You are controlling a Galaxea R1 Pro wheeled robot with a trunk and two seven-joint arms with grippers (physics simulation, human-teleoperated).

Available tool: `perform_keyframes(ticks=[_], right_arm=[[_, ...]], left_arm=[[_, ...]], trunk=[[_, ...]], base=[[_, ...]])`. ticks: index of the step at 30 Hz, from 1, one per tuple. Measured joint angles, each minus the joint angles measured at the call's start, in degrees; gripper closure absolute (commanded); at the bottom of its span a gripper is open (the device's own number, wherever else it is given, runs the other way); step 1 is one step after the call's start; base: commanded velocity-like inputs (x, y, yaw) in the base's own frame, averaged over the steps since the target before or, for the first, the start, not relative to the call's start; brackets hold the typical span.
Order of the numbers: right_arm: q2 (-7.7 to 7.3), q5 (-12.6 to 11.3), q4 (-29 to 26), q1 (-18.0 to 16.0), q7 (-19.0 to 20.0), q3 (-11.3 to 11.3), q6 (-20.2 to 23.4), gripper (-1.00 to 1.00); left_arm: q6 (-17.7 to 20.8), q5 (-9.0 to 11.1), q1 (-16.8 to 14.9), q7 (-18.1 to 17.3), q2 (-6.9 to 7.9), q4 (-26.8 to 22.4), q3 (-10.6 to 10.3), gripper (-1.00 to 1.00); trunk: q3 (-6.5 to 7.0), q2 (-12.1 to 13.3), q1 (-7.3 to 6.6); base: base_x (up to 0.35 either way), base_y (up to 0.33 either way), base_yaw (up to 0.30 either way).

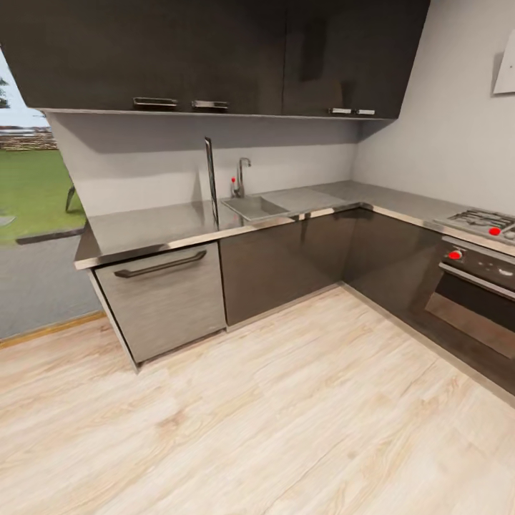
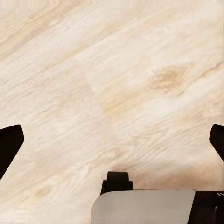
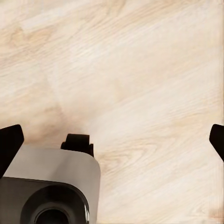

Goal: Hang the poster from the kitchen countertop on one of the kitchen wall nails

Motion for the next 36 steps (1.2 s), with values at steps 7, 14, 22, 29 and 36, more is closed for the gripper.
perform_keyframes(ticks=[7,14,22,29,36], right_arm=[[0.00,0.00,0.00,0.00,0.00,0.00,0.00,-1.00],[0.00,0.00,0.00,0.00,0.00,0.00,0.00,-1.00],[-0.01,0.02,0.00,0.00,0.00,0.00,0.00,-1.00],[0.20,0.00,0.00,0.00,0.00,0.00,0.00,-1.00],[0.26,-0.02,-0.02,0.00,0.00,-0.02,0.00,-1.00]], left_arm=[[0.00,0.00,0.00,-0.01,0.00,0.02,-0.02,-1.00],[0.00,0.00,-0.01,-0.01,0.00,0.02,0.00,-1.00],[0.00,0.00,-0.01,0.02,0.00,-0.01,-0.01,-1.00],[0.00,0.00,-0.01,0.01,0.00,0.03,0.00,-1.00],[0.00,0.00,-0.01,0.00,0.00,0.02,-0.02,-1.00]], trunk=[[0.00,0.00,0.00],[0.00,0.00,0.00],[0.00,0.00,0.00],[0.00,0.00,0.00],[0.00,0.00,0.00]], base=[[0.278,-0.173,0.020],[0.271,-0.182,0.001],[0.269,-0.185,0.000],[0.269,-0.185,0.070],[0.269,-0.185,0.245]])
